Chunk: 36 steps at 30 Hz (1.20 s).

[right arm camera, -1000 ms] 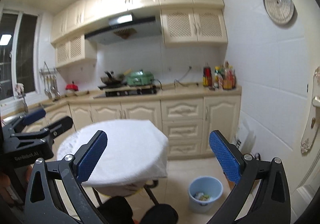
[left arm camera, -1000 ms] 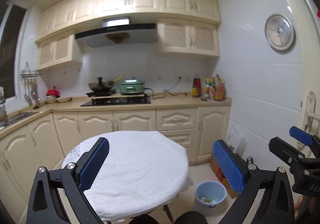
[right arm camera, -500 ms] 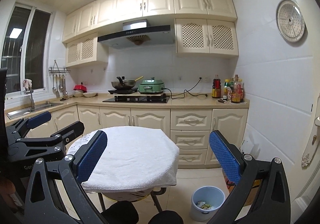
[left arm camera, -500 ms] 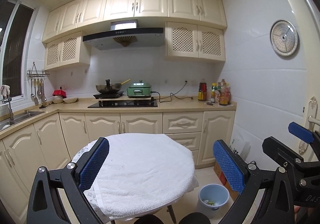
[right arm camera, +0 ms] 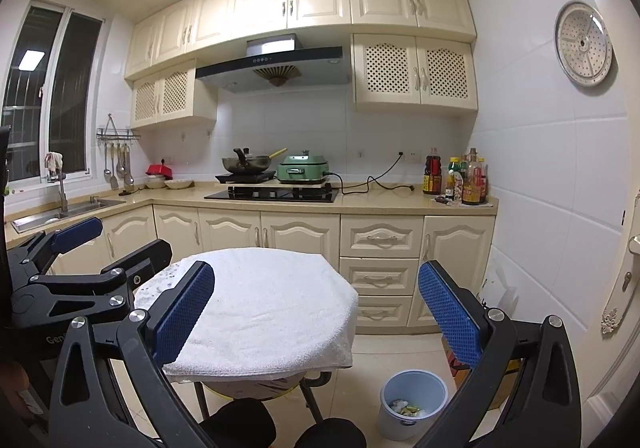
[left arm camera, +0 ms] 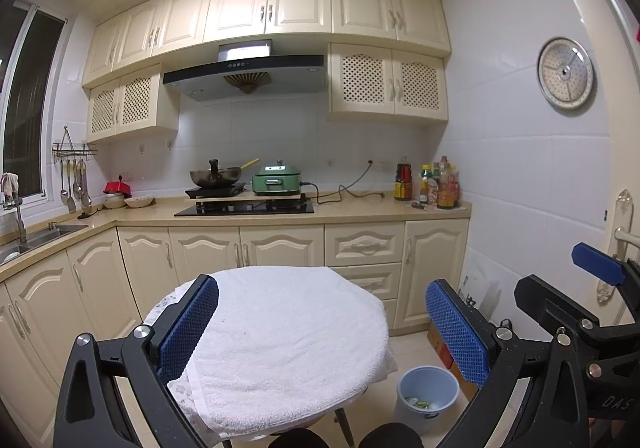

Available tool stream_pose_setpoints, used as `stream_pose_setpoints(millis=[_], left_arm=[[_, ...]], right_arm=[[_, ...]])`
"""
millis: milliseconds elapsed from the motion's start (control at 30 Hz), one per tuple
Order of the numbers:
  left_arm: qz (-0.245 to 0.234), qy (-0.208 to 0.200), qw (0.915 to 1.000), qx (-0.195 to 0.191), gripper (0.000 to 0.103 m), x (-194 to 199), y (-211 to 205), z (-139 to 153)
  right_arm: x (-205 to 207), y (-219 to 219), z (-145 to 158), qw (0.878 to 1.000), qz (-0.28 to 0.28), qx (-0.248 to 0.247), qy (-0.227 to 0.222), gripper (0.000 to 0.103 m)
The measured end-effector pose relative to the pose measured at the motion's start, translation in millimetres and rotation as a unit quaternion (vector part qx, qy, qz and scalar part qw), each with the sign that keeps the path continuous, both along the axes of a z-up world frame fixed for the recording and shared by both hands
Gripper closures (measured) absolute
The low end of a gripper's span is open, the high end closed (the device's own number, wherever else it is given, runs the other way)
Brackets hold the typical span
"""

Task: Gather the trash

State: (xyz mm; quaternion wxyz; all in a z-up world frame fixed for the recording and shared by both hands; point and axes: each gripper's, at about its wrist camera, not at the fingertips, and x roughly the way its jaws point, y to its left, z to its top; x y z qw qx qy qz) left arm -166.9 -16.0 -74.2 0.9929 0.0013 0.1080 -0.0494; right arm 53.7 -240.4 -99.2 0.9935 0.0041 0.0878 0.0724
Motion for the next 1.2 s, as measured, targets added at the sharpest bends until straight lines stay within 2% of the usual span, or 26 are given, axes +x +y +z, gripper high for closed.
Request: stream_pose_setpoints(millis=[1200], left_arm=[[0.005,-0.005,1.0,0.0,0.001,16,1,-20]], right_arm=[[0,0,-3,1.0,-0.001,-0.001,0.005,0.0]])
